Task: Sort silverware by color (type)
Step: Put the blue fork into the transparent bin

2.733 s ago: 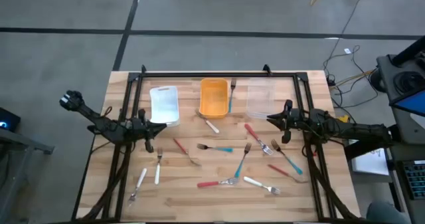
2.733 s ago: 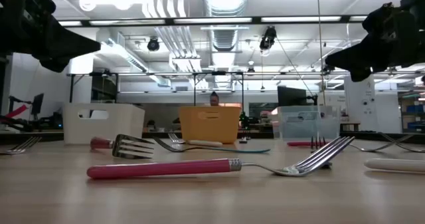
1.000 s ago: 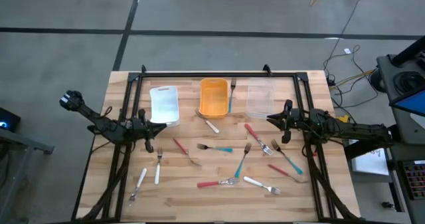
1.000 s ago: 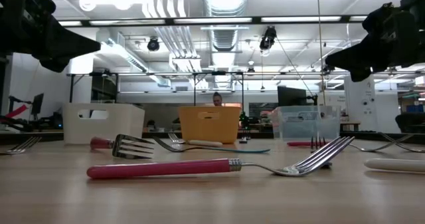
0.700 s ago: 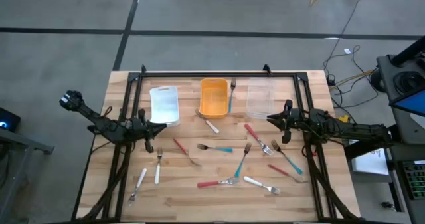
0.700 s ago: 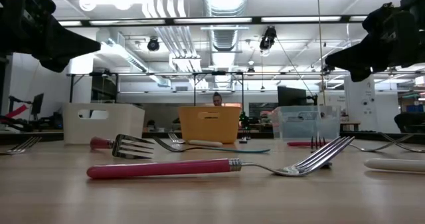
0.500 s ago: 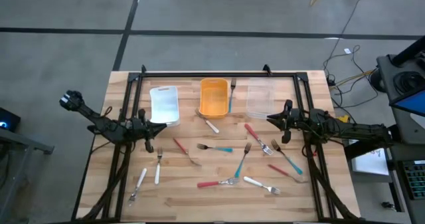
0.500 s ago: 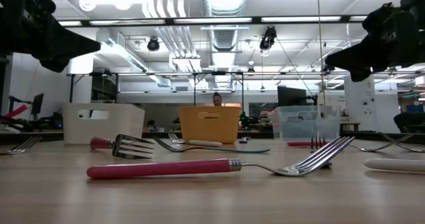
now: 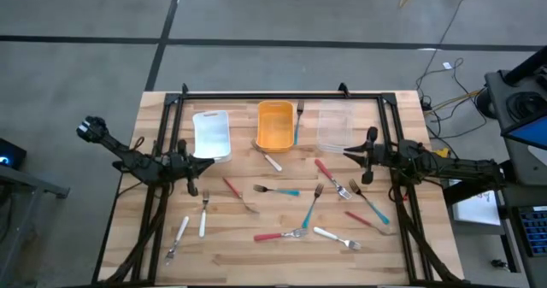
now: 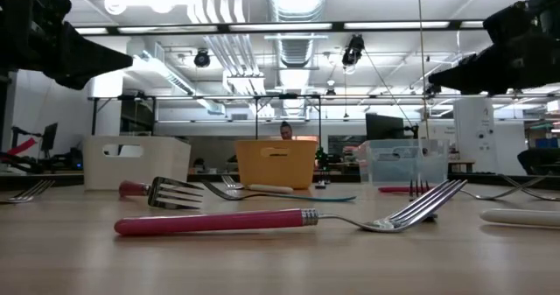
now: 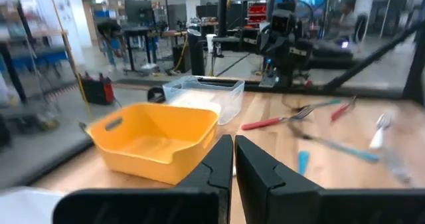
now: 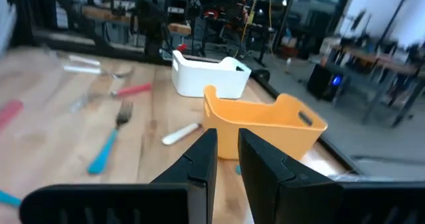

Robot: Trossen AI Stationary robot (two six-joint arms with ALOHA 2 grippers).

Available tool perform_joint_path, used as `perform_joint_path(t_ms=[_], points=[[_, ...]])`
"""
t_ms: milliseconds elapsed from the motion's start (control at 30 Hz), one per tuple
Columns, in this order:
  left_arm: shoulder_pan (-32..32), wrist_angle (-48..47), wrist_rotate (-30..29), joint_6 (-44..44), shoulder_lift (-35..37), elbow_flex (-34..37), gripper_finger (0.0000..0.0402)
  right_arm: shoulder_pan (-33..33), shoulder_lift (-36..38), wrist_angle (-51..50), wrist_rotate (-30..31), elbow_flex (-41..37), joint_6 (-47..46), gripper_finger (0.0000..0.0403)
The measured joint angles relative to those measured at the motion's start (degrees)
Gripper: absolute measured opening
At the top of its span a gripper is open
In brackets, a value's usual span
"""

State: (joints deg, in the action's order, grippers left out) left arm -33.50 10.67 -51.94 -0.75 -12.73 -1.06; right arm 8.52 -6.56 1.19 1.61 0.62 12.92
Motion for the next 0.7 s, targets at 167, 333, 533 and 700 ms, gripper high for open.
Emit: perform_joint_path(t_ms=[167,333,533,700], points=[[0.0,11.0,0.5,14.7,0.0,0.0,0.0,0.0,-0.4,8.5,0.3,0.0,-16.9,0.0052],[0.0,22.1,0.4,21.2,0.0,0.0,0.0,0.0,-3.0,6.5,1.1,1.4,-32.1,0.0052],[0.0,33.4,-2.8,11.1,0.0,0.0,0.0,0.0,-10.6,2.6,1.4,7.8,-40.6,0.0052],[0.1,34.8,-9.9,-1.7,0.0,0.0,0.0,0.0,-18.3,-7.5,1.4,16.3,-43.1,0.0052]])
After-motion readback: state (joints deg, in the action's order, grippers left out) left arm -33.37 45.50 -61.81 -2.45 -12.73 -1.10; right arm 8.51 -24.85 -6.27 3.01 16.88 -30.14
